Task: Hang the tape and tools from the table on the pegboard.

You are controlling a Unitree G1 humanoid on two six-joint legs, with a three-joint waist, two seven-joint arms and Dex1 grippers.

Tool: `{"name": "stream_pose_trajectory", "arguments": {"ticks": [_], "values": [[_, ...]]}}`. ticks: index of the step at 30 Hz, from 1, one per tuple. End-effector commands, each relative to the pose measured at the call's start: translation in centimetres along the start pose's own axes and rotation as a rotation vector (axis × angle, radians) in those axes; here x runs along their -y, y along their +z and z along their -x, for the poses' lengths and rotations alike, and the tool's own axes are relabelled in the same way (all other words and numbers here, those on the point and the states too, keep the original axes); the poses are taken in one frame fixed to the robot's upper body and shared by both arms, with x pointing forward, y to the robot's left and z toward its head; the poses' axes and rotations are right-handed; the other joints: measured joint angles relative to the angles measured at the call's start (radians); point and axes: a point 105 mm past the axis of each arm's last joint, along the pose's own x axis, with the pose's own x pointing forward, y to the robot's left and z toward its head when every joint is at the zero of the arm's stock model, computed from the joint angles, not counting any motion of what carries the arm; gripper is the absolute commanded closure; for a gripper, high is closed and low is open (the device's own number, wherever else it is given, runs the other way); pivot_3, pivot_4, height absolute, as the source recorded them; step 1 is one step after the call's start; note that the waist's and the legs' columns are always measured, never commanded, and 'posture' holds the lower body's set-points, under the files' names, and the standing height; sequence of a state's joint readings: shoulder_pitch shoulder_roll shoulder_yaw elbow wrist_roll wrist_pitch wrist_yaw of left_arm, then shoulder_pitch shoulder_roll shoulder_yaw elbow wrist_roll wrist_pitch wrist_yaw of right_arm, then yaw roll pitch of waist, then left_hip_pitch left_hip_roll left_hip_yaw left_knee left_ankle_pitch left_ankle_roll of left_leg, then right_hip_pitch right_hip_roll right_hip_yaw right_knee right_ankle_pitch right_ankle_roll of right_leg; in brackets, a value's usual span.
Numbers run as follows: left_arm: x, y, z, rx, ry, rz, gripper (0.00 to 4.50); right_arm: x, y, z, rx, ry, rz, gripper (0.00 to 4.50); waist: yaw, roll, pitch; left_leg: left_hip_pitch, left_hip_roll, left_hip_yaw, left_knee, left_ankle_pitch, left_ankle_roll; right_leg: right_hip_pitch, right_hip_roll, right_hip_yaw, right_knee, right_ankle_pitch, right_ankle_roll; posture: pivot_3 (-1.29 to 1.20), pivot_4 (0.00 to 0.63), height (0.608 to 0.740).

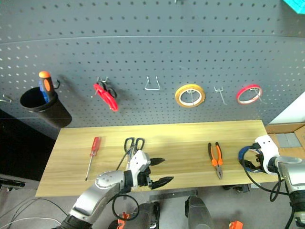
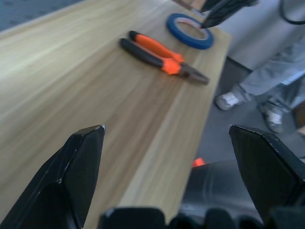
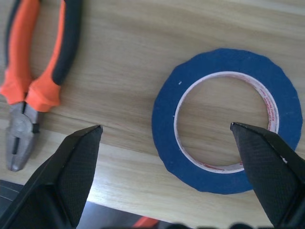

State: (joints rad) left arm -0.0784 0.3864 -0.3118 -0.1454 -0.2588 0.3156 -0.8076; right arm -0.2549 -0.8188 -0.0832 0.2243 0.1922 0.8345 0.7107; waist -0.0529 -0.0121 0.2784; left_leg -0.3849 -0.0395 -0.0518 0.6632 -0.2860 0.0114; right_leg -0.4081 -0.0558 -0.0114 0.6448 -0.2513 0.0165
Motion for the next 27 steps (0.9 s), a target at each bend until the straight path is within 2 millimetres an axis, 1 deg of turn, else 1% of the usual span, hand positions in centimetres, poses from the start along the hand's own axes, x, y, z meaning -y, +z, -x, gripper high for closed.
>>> {"name": "stream_pose_trajectory", "arguments": {"ticks": [1, 3, 5, 9, 12, 15, 21, 24, 25, 27], "values": [[1.0, 1.2, -1.1, 0.045, -0.034, -0.027, 0.06, 1.4, 0.2, -0.6, -0.082, -0.096, -0.042, 0.0, -0.004, -0.001, 0.006, 0.0, 0.0, 0.0, 0.001, 0.0, 0.0, 0.0, 0.0, 0.0, 0.0, 0.0, 0.0, -0.14, 0.332, 0.74], [1.2, 1.4, -1.2, 0.059, -0.03, -0.02, 0.06, 2.1, 0.4, -1.3, -0.093, -0.146, -0.036, 0.0, -0.005, -0.003, 0.011, 0.0, 0.0, 0.001, 0.001, 0.0, 0.0, 0.0, 0.0, 0.001, 0.0, 0.0, 0.001, -0.14, 0.335, 0.74], [1.2, 1.4, -1.1, 0.066, -0.022, -0.011, 0.06, 2.2, 0.4, -1.7, -0.111, -0.158, -0.026, 0.0, -0.005, -0.003, 0.014, -0.001, 0.0, 0.001, 0.0, 0.0, 0.0, -0.001, 0.0, 0.0, 0.0, 0.0, 0.001, -0.13, 0.337, 0.74], [1.4, 1.2, -0.5, 0.061, -0.006, -0.003, 0.06, 2.7, 0.2, -2.3, -0.151, -0.19, -0.064, 0.0, -0.005, -0.003, 0.015, -0.008, 0.0, 0.001, 0.0, 0.0, 0.0, -0.008, 0.0, 0.0, 0.001, 0.0, 0.001, -0.12, 0.342, 0.74], [1.4, 1.2, -0.1, 0.064, 0.011, 0.007, 0.06, 2.1, 0.4, -2.9, -0.154, -0.152, -0.057, 0.0, -0.003, -0.003, 0.018, -0.013, 0.0, 0.001, 0.002, 0.0, -0.001, -0.012, 0.0, 0.0, 0.002, 0.001, 0.002, -0.11, 0.349, 0.74], [1.3, 1.2, 0.2, 0.062, 0.025, 0.016, 0.06, 1.9, 0.4, -2.9, -0.155, -0.14, -0.06, 0.0, -0.003, -0.003, 0.02, -0.013, 0.0, 0.001, 0.003, 0.0, 0.0, -0.012, 0.0, 0.001, 0.001, 0.002, 0.003, -0.11, 0.356, 0.74], [1.3, 1.1, 0.6, 0.064, 0.048, 0.031, 0.06, 1.6, -0.5, -3.0, -0.183, -0.118, -0.105, 0.0, -0.003, -0.003, 0.026, -0.013, 0.0, 0.001, 0.003, 0.0, 0.0, -0.012, 0.0, 0.001, 0.001, 0.002, 0.003, -0.1, 0.365, 0.74], [1.1, 1.3, 0.7, 0.067, 0.058, 0.033, 0.0, 1.6, -1.0, -3.2, -0.194, -0.126, -0.148, 0.6, -0.003, -0.006, 0.029, -0.013, 0.0, 0.001, 0.003, 0.0, 0.0, -0.012, 0.0, 0.001, 0.001, 0.002, 0.003, -0.09, 0.37, 0.74], [1.1, 1.4, 0.8, 0.068, 0.06, 0.033, 0.0, 1.5, -1.2, -3.4, -0.196, -0.128, -0.16, 0.87, -0.003, -0.008, 0.03, -0.013, 0.0, 0.001, 0.003, 0.0, 0.0, -0.012, 0.0, 0.001, 0.001, 0.002, 0.003, -0.09, 0.37, 0.74], [1.0, 1.6, 0.9, 0.069, 0.063, 0.033, 0.0, 1.5, -1.5, -3.6, -0.193, -0.131, -0.168, 1.57, -0.002, -0.01, 0.031, -0.013, 0.0, 0.001, 0.003, 0.0, 0.0, -0.012, 0.0, 0.001, 0.001, 0.002, 0.003, -0.09, 0.369, 0.74]]}}
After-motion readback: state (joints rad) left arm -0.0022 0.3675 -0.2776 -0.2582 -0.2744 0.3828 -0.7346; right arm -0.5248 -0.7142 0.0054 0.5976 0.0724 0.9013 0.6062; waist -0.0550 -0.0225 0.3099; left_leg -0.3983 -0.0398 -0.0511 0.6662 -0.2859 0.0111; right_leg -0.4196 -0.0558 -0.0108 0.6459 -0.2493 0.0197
